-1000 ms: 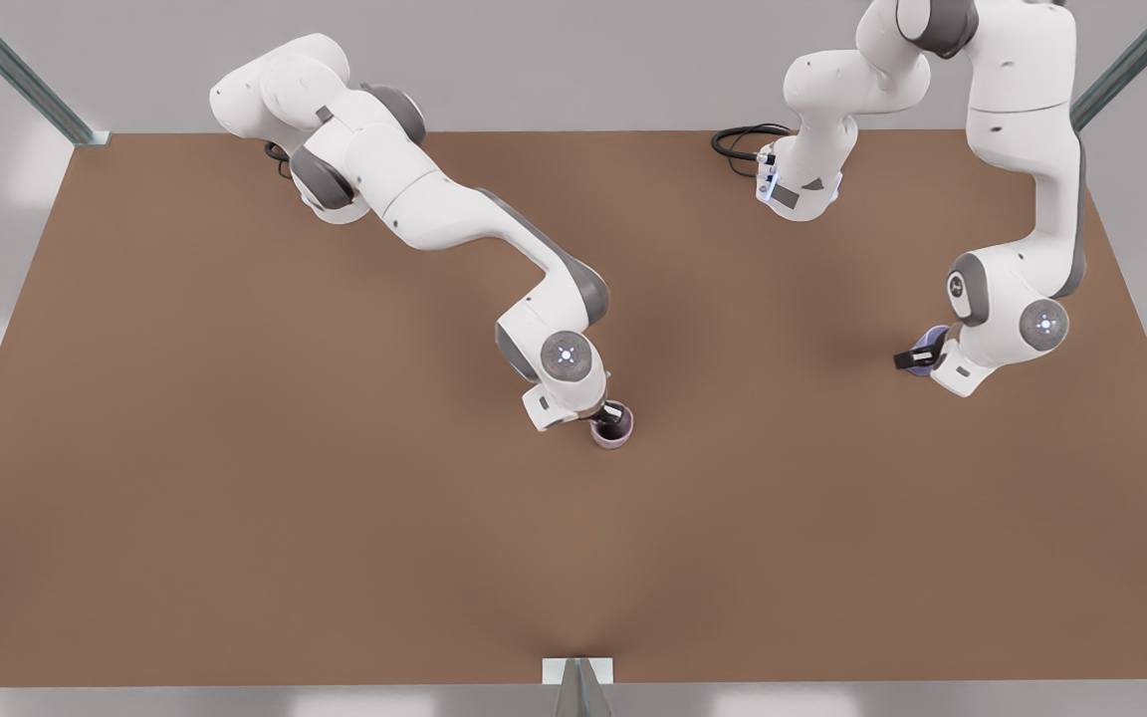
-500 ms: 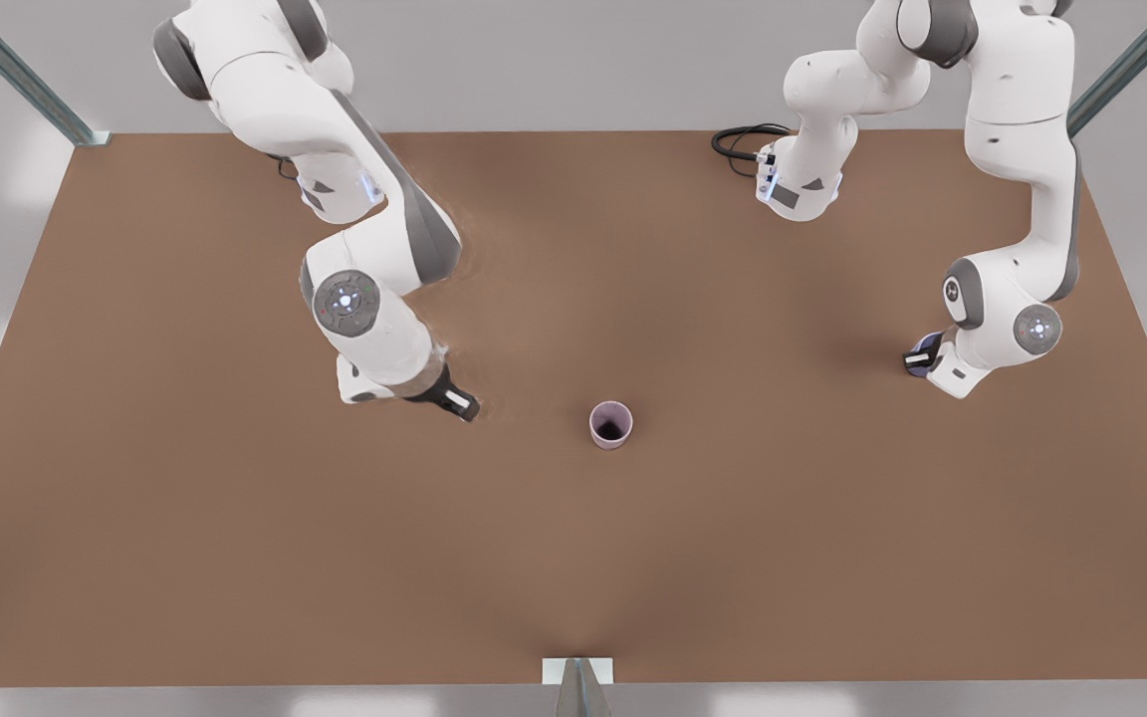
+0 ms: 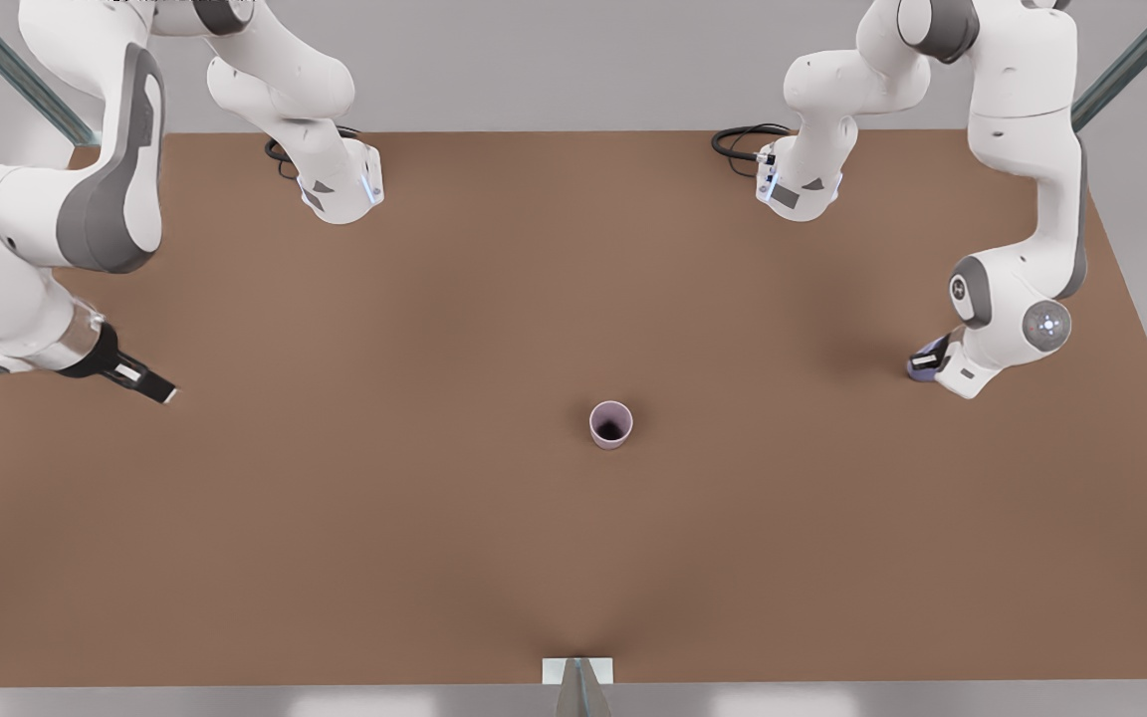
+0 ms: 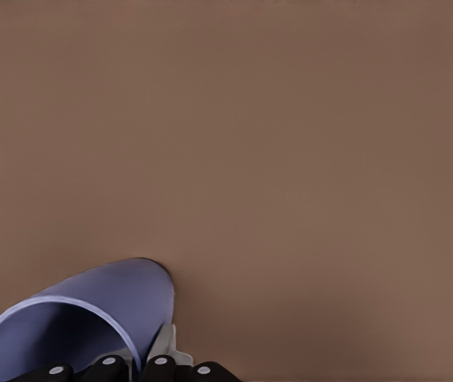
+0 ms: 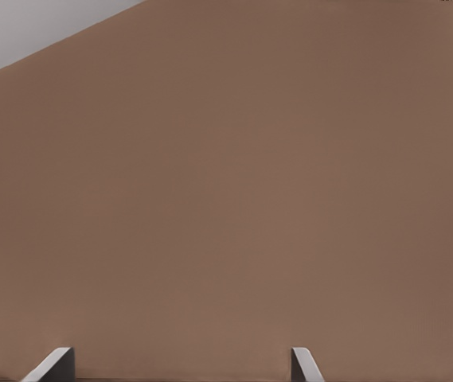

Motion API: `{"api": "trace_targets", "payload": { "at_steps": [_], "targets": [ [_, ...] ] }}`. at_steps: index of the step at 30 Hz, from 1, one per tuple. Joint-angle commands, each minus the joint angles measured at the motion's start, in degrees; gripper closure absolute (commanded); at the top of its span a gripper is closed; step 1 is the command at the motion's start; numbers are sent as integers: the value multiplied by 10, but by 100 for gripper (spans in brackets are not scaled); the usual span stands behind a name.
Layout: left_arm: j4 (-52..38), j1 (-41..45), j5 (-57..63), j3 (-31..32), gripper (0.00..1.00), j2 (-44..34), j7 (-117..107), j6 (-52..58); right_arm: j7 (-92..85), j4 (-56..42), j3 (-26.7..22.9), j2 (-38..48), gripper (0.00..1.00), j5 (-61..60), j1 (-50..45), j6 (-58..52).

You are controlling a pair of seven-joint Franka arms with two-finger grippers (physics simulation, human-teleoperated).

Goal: Stack the cups, with the pink cup at the bottom and the purple cup at the top

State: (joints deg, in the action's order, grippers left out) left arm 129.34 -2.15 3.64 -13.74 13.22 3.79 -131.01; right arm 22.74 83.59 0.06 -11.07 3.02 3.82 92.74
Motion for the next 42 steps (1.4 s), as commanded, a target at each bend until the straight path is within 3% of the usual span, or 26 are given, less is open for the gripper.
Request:
{"api": "trace_targets", "payload": {
  "at_steps": [1,7,13,26,42],
  "targets": [
    [-13,0,-2,3,79,-9,4,21,-338,-16,-2,-8,0,-5,4,-30],
    [-178,57,-3,45,79,1,-28,152,-336,-48,-6,-11,0,-4,25,-28],
    [-219,94,-23,136,79,4,-146,139,-336,-48,-7,-11,0,-6,30,-27],
    [-366,322,-26,138,79,104,-480,132,-336,-49,-1,-23,0,-5,25,-18],
    [-516,421,-28,139,79,217,-699,131,-336,-53,-1,-26,0,-5,24,-6]
  ]
}}
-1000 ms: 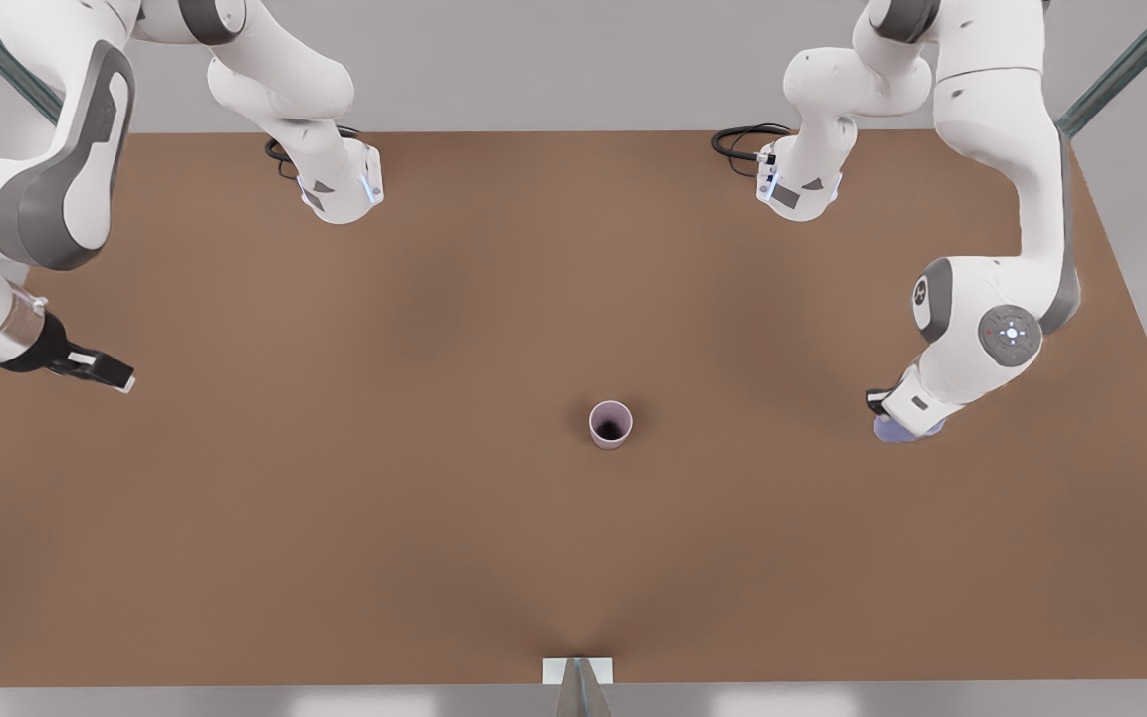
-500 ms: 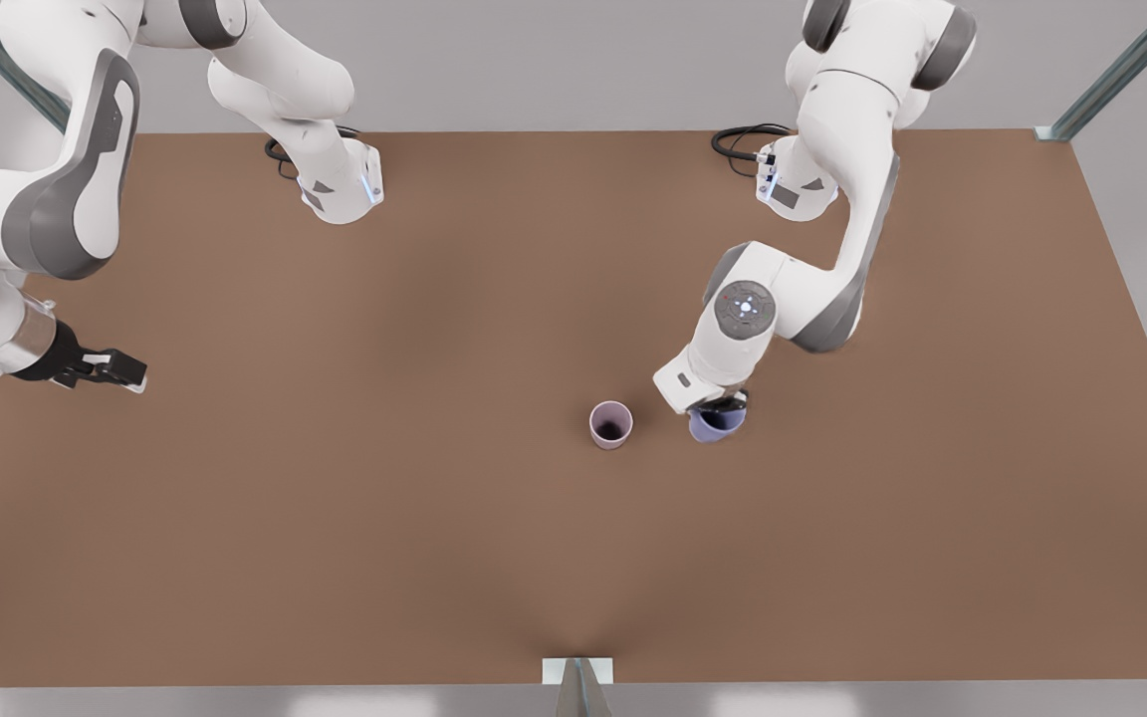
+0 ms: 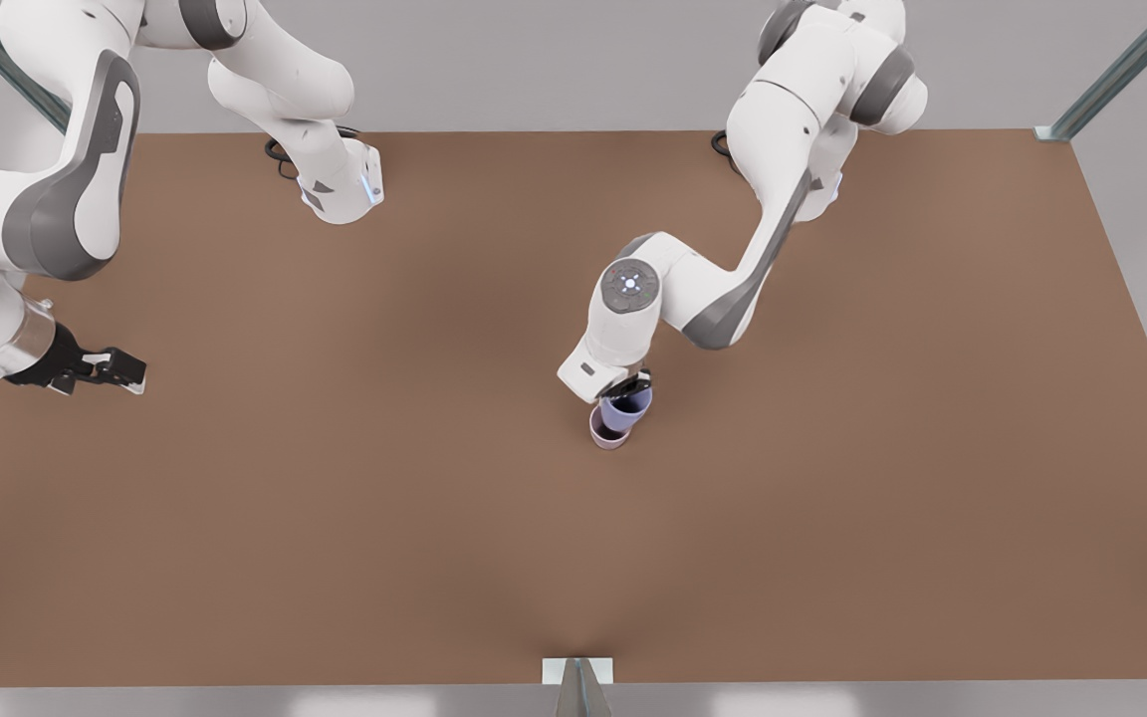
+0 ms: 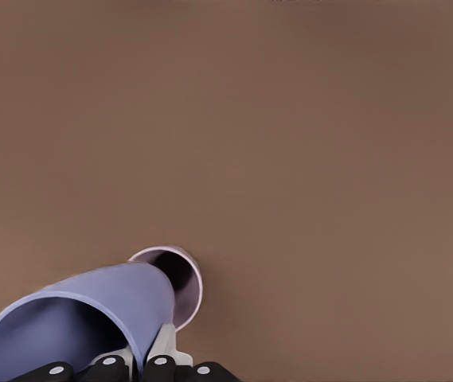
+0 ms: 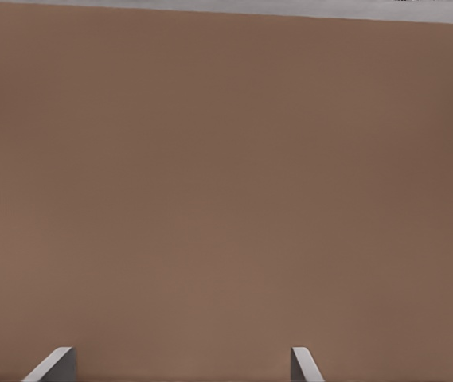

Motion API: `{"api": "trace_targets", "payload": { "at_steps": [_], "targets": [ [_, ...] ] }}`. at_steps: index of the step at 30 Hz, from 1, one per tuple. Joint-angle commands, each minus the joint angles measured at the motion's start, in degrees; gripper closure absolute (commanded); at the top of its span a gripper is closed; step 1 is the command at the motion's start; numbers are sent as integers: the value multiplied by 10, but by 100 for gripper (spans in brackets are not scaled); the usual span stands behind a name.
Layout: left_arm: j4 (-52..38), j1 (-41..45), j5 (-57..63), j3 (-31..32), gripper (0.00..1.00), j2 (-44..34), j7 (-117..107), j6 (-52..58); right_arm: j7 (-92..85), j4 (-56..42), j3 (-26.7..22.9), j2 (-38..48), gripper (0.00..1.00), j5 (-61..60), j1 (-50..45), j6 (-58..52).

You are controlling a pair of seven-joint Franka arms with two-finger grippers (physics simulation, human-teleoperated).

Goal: Stack the cups, with the pink cup at the bottom and the purple cup at the top

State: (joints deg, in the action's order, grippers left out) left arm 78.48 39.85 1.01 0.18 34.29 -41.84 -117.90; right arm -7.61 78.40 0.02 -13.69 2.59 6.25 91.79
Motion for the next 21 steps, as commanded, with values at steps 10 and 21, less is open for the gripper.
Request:
{"api": "trace_targets", "payload": {
  "at_steps": [10,21],
  "targets": [
    [-15,11,6,-1,79,21,-246,-1,-32,-1,1,-1,0,0,0,3],
    [-16,11,7,-4,79,28,-243,-1,-32,-1,1,-2,0,0,-4,7]
  ]
}}
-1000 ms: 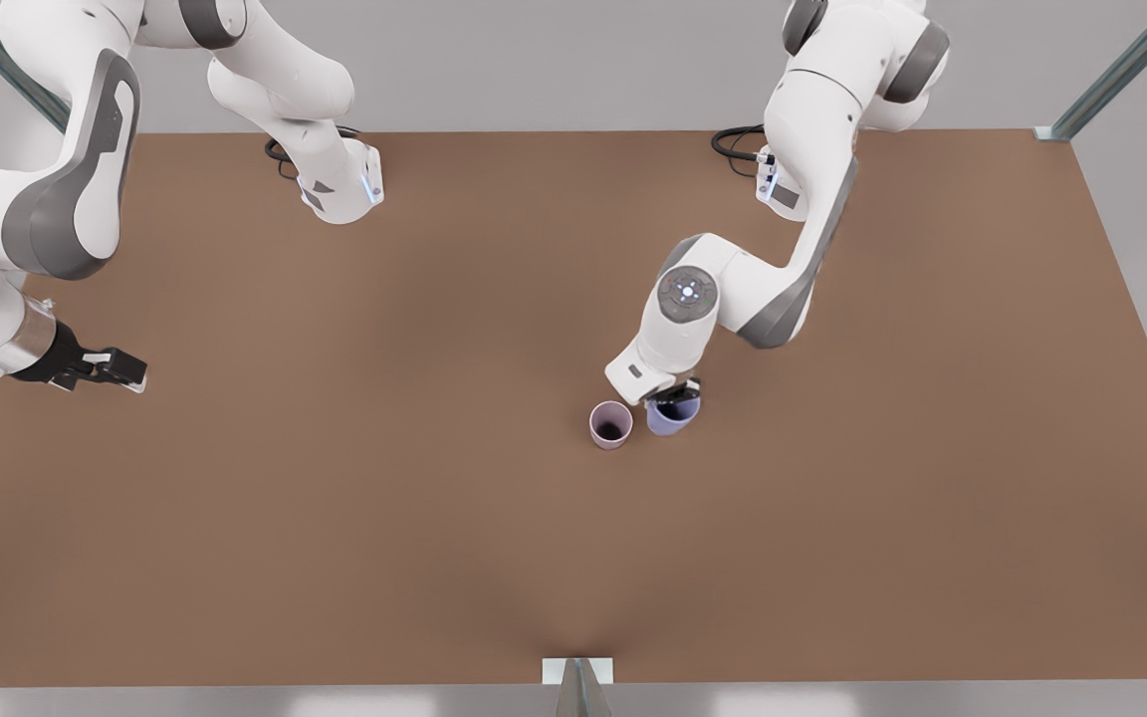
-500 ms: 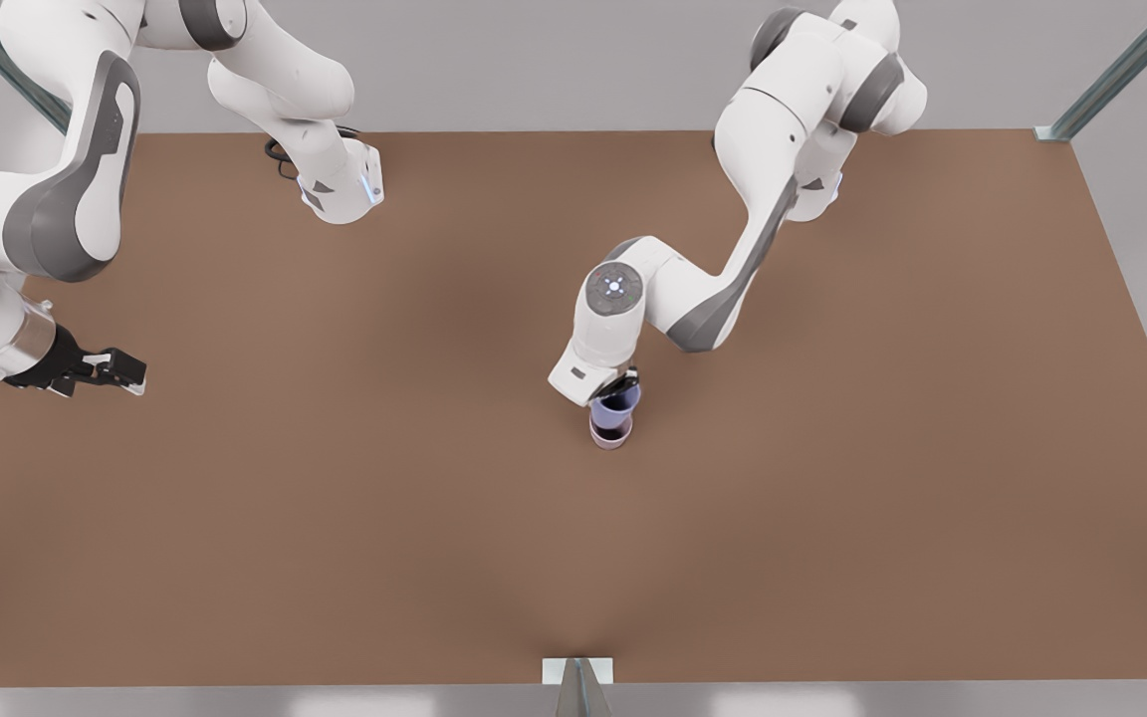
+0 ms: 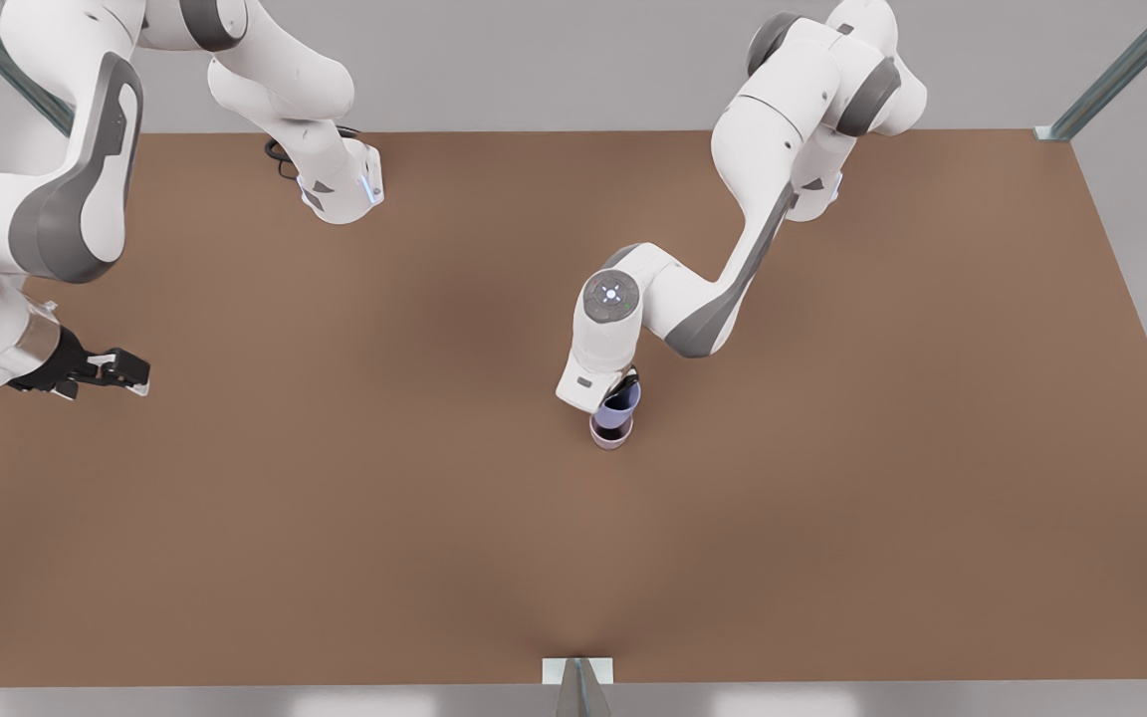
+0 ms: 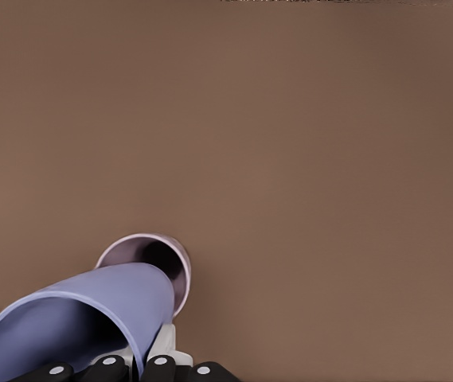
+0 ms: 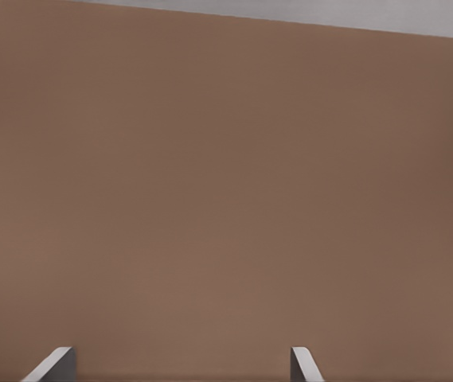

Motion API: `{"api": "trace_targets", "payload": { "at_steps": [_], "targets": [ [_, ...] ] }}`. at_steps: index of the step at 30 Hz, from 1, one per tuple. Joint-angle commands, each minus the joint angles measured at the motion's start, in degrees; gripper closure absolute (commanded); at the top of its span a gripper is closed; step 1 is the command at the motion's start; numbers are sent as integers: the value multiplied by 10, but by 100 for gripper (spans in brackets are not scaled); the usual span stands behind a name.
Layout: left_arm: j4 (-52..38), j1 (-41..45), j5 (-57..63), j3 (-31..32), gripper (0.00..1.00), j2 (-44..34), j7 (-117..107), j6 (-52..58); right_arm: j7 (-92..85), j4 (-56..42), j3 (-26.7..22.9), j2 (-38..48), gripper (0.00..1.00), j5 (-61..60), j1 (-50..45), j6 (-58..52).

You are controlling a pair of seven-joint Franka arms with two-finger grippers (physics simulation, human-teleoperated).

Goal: Stack the cups, with the pink cup at the bottom and the purple cup at the top

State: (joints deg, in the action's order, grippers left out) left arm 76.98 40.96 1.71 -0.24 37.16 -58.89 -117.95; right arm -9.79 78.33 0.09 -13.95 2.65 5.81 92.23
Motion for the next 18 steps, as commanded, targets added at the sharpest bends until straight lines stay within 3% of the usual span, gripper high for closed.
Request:
{"api": "trace_targets", "payload": {
  "at_steps": [1,18],
  "targets": [
    [-1,0,0,-1,79,-1,-72,-1,-10,0,0,1,0,0,0,3],
    [0,1,1,-2,79,15,-76,-22,-10,0,0,-6,0,0,0,9]
  ]
}}
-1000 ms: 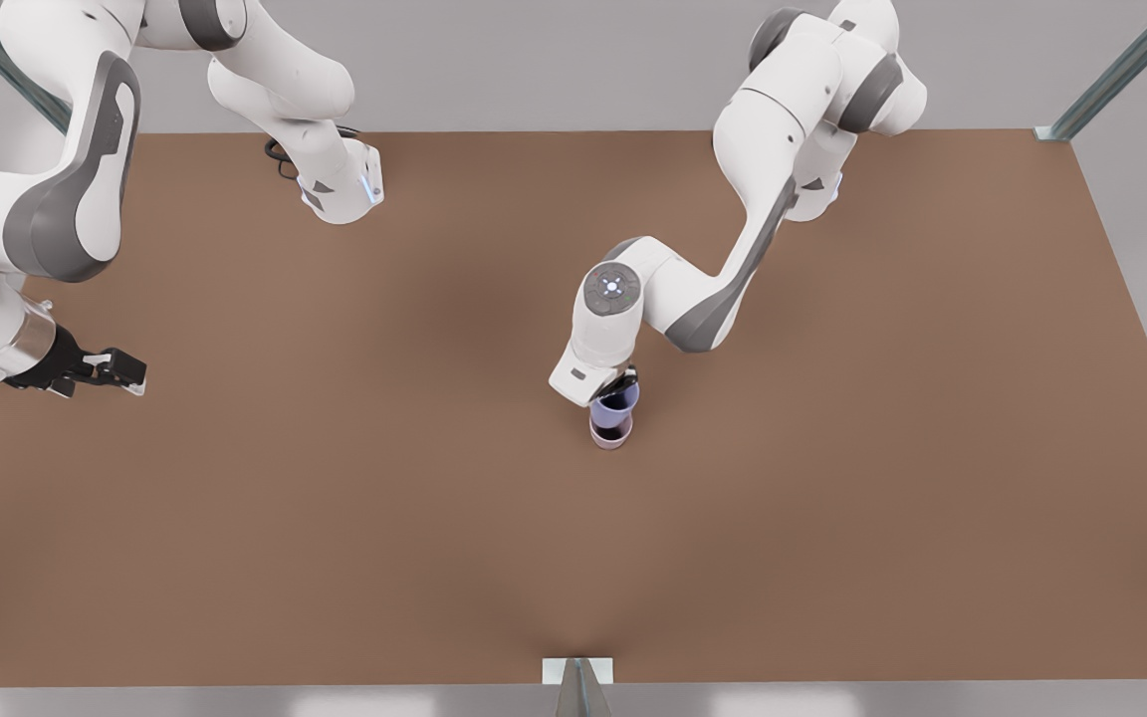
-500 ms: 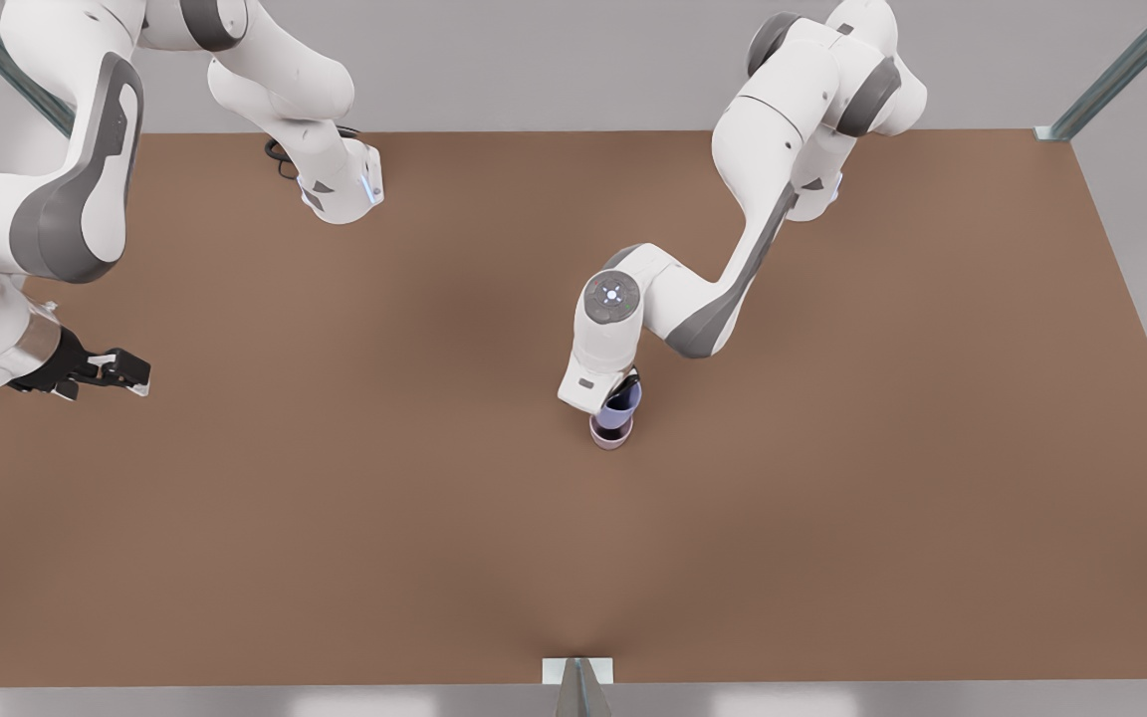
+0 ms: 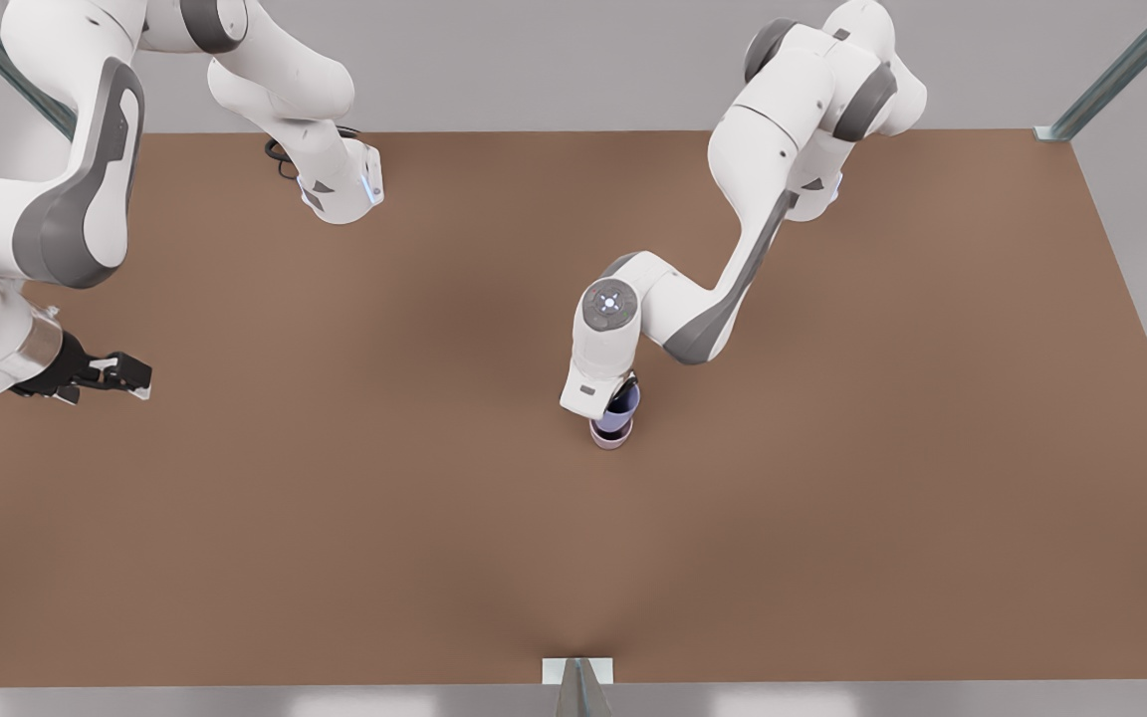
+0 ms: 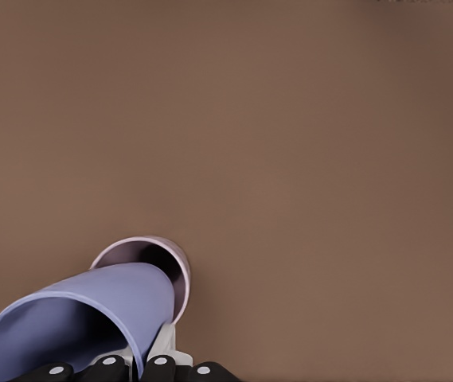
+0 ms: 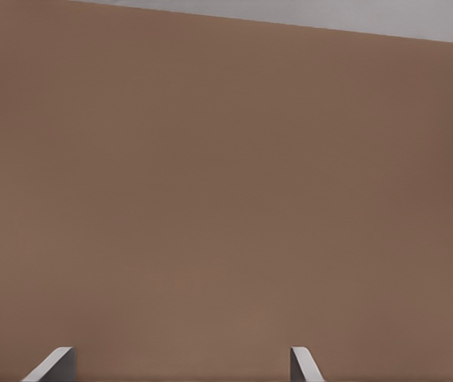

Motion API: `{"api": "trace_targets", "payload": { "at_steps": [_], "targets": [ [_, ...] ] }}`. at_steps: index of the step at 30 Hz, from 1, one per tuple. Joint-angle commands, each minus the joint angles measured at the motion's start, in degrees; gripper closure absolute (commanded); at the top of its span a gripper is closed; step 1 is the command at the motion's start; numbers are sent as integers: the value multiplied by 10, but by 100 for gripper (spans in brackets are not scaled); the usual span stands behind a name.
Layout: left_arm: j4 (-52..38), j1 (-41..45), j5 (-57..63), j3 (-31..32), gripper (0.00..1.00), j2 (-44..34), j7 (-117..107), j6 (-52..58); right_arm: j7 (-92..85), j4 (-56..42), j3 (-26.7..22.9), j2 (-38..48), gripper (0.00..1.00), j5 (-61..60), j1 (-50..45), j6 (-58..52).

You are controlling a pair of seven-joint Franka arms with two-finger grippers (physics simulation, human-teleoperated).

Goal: Stack the cups, with the pink cup at the bottom and the purple cup at the top

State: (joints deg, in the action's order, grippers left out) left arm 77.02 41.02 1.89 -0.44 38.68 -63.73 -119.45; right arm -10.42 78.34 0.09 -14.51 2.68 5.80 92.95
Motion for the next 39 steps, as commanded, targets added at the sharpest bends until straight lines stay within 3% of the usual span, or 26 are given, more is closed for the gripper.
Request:
{"api": "trace_targets", "payload": {
  "at_steps": [1,10,12,14,15,28,32,34,37,39],
  "targets": [
    [0,0,0,0,79,2,-27,-7,-4,0,0,1,0,0,0,2],
    [0,-1,0,-2,78,14,-22,-14,-4,0,0,0,0,-1,0,4],
    [0,-1,0,-2,58,16,-21,-14,-4,0,0,0,0,-1,0,4],
    [0,0,32,-2,9,18,-23,-14,-4,0,0,0,0,-1,0,4],
    [-1,0,33,-2,0,19,-25,-14,-4,-1,0,0,0,-1,0,4],
    [-19,0,31,-1,0,11,-32,-2,-4,-1,0,0,0,-1,0,4],
    [-66,-8,-1,-4,0,-31,-6,93,-3,0,0,0,0,-1,0,4],
    [-66,-29,-54,-63,0,-69,212,193,-3,-1,0,-1,0,-1,0,4],
    [-64,-32,-117,-232,0,-98,539,289,-4,-1,0,-1,0,-1,0,4],
    [-59,-35,-114,-278,0,-137,612,330,-4,-1,0,-1,0,-1,0,4]
  ]
}}
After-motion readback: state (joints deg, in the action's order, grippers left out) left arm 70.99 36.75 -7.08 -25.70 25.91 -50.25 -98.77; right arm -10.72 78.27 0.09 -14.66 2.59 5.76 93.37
